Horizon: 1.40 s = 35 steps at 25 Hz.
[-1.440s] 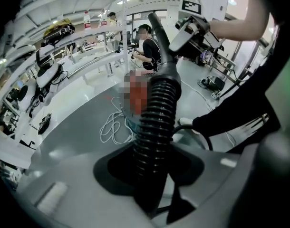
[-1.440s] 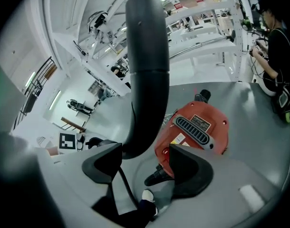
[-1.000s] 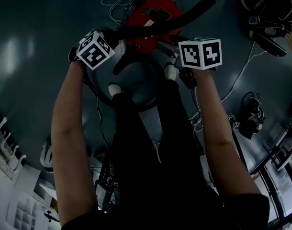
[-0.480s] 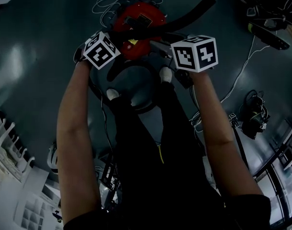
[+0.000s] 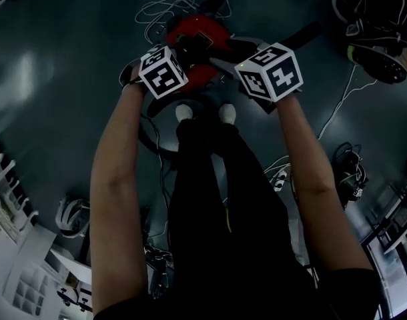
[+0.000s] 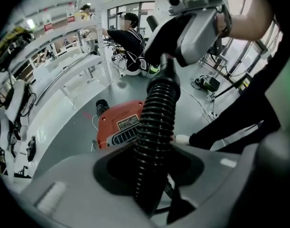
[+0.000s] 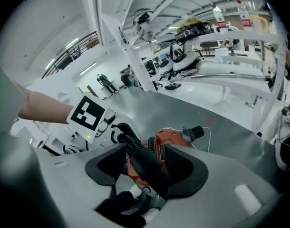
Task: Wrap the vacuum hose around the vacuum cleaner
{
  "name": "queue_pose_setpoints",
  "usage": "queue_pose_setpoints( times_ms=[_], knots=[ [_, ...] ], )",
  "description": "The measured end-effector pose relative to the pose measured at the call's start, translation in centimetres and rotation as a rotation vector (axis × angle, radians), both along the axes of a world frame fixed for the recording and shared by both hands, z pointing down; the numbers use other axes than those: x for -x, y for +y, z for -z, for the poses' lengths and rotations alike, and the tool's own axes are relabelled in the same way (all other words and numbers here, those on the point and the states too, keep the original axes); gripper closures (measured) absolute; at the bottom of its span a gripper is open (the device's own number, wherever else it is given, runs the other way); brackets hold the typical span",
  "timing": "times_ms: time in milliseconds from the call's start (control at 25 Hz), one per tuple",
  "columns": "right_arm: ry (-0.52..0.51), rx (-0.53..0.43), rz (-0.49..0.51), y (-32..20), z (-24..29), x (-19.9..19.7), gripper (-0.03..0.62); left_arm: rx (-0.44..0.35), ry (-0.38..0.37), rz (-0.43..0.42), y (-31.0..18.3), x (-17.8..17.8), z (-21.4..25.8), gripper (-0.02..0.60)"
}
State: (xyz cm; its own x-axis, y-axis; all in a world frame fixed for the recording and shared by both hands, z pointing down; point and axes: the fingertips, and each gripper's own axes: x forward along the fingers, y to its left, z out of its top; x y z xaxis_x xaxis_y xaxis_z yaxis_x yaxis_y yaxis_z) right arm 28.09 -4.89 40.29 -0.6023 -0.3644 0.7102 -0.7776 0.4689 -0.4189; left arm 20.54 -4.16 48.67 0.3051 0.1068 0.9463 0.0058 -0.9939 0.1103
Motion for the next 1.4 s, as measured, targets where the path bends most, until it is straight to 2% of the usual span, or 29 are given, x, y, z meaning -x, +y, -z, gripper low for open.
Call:
queue_pose_setpoints(
  times_ms=[160, 320, 480, 680, 800, 840, 880, 920, 1160, 1400],
  knots=[
    [0.03, -0.038, 0.128, -1.5, -0.4, 2.6, 0.342, 0.019, 0.022, -0.008, -0.8, 1.3, -0.1, 0.408],
    [0.082, -0.012, 0.324, -1.1, -1.5, 5.1, 0.283, 0.038, 0.025, -0.025, -0.8, 2.5, -0.3, 0.408],
    [0.179, -0.023, 0.492, -1.5, -3.3, 7.7, 0.269, 0.062, 0.009, -0.027, -2.2, 4.5, -0.7, 0.408],
    [0.331, -0.082, 0.68, -3.8, -5.5, 8.7, 0.27, 0.098, 0.005, 0.028, -4.8, 4.7, -0.8, 0.408],
    [0.41, -0.131, 0.763, -3.8, -7.2, 9.4, 0.27, 0.123, 0.022, 0.043, -4.2, 4.4, -0.9, 0.407],
    [0.447, -0.143, 0.787, -4.0, -7.8, 9.4, 0.288, 0.126, 0.034, 0.054, -4.3, 4.1, -0.9, 0.406],
    [0.481, -0.151, 0.812, -4.7, -8.1, 9.2, 0.344, 0.126, 0.048, 0.069, -4.8, 3.7, -0.9, 0.407],
    [0.501, -0.148, 0.829, -5.5, -8.3, 8.8, 0.367, 0.125, 0.059, 0.085, -5.6, 3.3, -0.9, 0.403],
    [0.442, -0.099, 0.802, -8.6, -8.5, 6.9, 0.373, 0.115, 0.113, 0.204, -9.6, 1.3, -1.1, 0.363],
    [0.392, -0.071, 0.728, -10.8, -8.9, 5.4, 0.373, -0.008, 0.184, 0.353, -13.3, 0.9, -1.1, 0.293]
  ],
)
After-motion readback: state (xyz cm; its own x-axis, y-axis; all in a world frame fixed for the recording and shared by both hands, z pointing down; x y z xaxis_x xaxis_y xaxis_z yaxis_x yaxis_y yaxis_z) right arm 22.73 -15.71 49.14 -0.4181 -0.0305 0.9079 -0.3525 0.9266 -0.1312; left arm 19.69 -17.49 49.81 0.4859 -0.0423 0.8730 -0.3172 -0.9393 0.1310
